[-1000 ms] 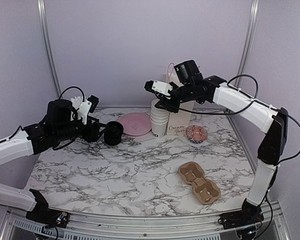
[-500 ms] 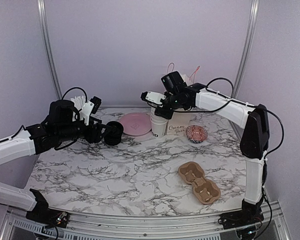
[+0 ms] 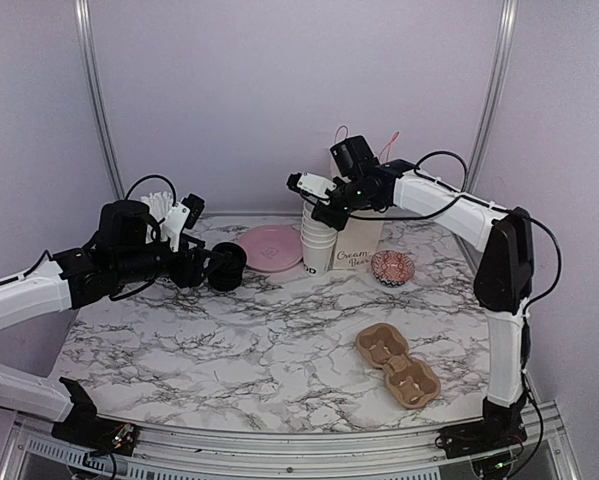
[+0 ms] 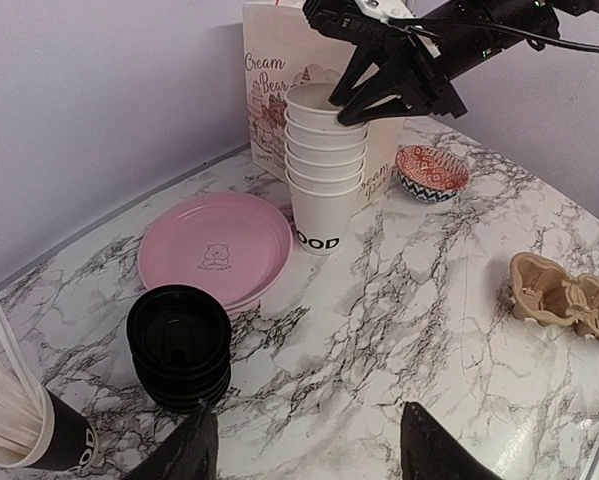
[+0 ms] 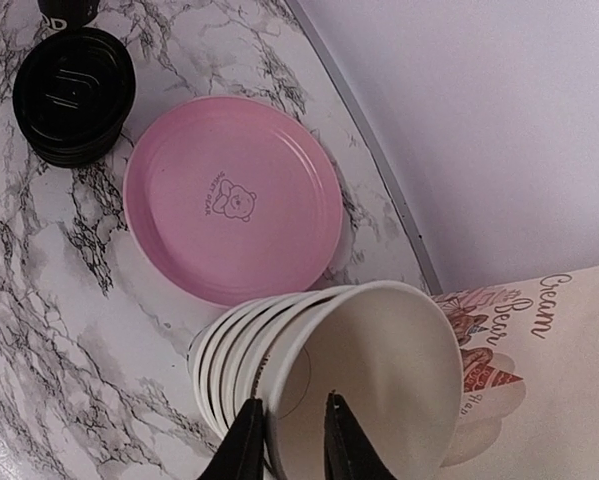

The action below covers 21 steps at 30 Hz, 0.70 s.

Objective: Pack the takeout coffee

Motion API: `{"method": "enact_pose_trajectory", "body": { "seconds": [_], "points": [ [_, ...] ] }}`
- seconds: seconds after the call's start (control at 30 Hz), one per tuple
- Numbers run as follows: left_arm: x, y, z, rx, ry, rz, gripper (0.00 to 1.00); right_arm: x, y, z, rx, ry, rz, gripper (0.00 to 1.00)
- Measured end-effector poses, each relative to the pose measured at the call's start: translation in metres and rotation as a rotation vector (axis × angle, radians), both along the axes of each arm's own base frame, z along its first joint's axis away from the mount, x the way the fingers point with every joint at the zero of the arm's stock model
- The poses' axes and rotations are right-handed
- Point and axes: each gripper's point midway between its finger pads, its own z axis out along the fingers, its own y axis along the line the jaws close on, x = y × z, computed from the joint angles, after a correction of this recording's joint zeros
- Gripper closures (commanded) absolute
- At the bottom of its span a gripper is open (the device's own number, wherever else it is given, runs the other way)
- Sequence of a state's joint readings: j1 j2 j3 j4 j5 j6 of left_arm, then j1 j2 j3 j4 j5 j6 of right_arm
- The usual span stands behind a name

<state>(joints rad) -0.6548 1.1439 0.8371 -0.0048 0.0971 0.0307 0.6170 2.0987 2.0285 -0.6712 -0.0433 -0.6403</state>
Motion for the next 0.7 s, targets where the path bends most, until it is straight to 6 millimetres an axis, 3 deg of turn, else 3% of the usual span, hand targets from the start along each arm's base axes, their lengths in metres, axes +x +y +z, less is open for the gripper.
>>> {"method": "enact_pose_trajectory", "body": {
  "seconds": [0.3,0.5,0.7],
  "points": [
    [0.0,0.0,-0.001,0.004,-0.001,-0.003,0.37,-0.004,0.001,-0.005,0.019,0.041,0.021,0.99],
    [-0.001,-0.002,-0.001,0.004,0.0,-0.006,0.37,-0.01,0.003,-0.005,0.028,0.065,0.044,1.0],
    [0.001,-0.005,-0.004,-0.014,0.019,-0.002,0.37,-0.009,0.008,0.009,0.032,0.029,0.067,1.0]
  ]
}}
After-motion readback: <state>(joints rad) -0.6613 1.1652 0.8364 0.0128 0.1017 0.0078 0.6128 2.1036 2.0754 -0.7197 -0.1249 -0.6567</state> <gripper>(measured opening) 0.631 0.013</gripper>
